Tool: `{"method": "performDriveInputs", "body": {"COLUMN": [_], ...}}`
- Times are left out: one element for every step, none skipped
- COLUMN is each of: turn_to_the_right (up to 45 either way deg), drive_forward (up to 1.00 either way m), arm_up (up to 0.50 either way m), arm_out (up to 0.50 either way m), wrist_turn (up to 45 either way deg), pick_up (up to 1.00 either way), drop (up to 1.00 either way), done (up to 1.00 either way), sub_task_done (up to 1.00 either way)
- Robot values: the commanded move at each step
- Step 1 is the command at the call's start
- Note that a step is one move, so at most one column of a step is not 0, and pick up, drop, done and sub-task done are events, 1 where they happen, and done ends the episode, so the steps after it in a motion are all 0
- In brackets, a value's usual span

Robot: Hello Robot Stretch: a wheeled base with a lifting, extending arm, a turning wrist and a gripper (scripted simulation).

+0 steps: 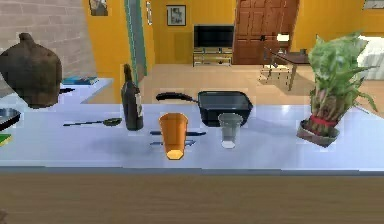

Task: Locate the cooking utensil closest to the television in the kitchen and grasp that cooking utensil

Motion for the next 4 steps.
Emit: {"method": "performDriveInputs", "body": {"turn_to_the_right": [-45.0,-33.0,45.0,45.0], "drive_forward": [0.00,0.00,0.00,0.00], "arm_up": [0.00,0.00,0.00,0.00], "arm_out": [0.00,0.00,0.00,0.00], "wrist_turn": [0.0,0.0,0.0,0.0], "pick_up": [0.00,0.00,0.00,0.00], "drop": [0.00,0.00,0.00,0.00], "done": [0.00,0.00,0.00,0.00], "sub_task_done": [0.00,0.00,0.00,0.00]}}
